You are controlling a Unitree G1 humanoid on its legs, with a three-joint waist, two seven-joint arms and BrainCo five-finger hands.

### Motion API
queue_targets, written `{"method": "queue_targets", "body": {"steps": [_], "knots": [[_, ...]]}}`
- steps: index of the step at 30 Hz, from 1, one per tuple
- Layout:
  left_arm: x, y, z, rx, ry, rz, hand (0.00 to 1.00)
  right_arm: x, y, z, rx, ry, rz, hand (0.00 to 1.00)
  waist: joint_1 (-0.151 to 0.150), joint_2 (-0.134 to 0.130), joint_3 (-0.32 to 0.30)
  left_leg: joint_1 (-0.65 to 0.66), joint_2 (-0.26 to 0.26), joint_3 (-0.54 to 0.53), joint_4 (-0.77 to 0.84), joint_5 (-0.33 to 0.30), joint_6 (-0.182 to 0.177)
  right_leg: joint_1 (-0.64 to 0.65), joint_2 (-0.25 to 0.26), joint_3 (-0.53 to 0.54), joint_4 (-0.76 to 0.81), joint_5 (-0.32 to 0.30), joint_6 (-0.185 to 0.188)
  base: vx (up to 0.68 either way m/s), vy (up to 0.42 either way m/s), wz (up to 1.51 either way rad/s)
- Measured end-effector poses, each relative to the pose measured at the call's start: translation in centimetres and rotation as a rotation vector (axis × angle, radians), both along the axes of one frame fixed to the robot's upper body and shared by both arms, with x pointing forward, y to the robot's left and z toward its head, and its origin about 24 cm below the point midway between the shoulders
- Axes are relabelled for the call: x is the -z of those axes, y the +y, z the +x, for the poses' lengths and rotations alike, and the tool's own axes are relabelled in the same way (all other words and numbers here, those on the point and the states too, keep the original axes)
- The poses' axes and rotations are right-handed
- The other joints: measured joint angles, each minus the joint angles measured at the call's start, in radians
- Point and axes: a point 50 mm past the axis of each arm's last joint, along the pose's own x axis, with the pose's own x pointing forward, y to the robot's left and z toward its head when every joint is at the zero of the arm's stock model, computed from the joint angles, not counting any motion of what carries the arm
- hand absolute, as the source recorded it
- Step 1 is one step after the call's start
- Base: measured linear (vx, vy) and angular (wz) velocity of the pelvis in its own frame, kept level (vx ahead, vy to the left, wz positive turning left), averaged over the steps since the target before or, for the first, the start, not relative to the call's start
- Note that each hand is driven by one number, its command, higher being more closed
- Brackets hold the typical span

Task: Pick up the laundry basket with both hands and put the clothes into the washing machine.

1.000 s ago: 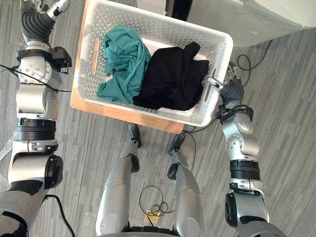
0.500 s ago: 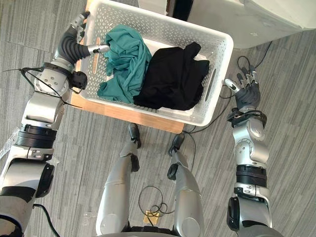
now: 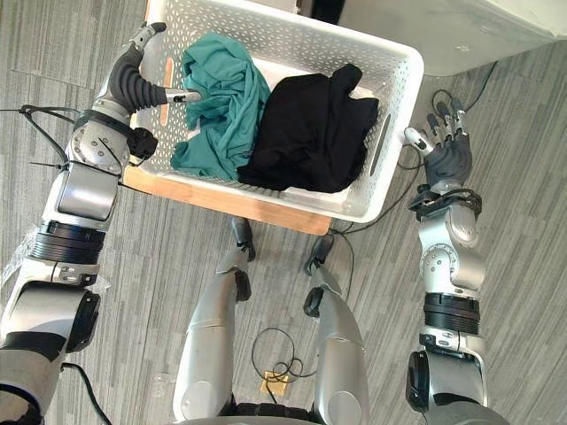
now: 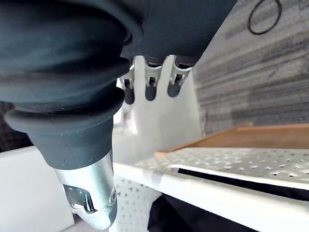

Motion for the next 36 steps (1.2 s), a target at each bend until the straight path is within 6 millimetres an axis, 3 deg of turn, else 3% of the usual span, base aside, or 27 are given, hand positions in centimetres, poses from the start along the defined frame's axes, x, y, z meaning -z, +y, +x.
{"method": "queue_targets", "body": {"steps": [10, 17, 20, 28, 36], "knots": [[-0.7, 2.2, 0.0, -0.126, -0.062, -0.184, 0.00, -0.1, 0.9, -0.2, 0.002, -0.021, 0.015, 0.00, -0.019, 0.000, 0.001, 0.001, 0.001, 0.010, -0.003, 0.004, 0.005, -0.010, -0.001, 0.007, 0.007, 0.000, -0.001, 0.04, -0.029, -0.03], [-0.6, 4.5, -1.0, -0.133, -0.184, -0.616, 0.00, 0.6, 0.8, -0.2, 0.026, 0.005, 0.026, 0.00, -0.019, 0.000, 0.001, 0.004, -0.010, -0.003, -0.017, 0.009, -0.001, -0.007, -0.008, -0.005, 0.010, -0.006, -0.010, 0.03, -0.021, 0.06], [-1.2, 5.0, -1.5, -0.101, -0.244, -0.700, 0.00, 1.2, 0.4, 0.0, 0.042, 0.033, 0.040, 0.00, -0.016, 0.001, 0.003, 0.009, -0.014, -0.012, -0.017, 0.009, -0.001, 0.005, -0.011, -0.019, 0.010, -0.007, -0.011, 0.05, -0.017, 0.11], [-1.8, 4.8, -1.9, -0.023, -0.284, -0.759, 0.00, 1.5, 0.2, 0.0, 0.050, 0.044, 0.049, 0.00, 0.000, 0.001, 0.003, 0.021, -0.021, -0.007, -0.031, 0.013, 0.000, 0.009, -0.015, -0.015, 0.007, -0.007, -0.010, 0.03, -0.014, 0.01], [-1.7, 3.0, -1.3, 0.047, -0.217, -0.654, 0.00, 1.9, 0.0, -0.1, 0.057, 0.057, 0.048, 0.00, 0.004, 0.001, 0.003, 0.033, -0.026, -0.008, -0.054, 0.023, -0.004, 0.017, -0.014, -0.019, -0.006, -0.007, -0.010, 0.04, -0.031, 0.01]]}}
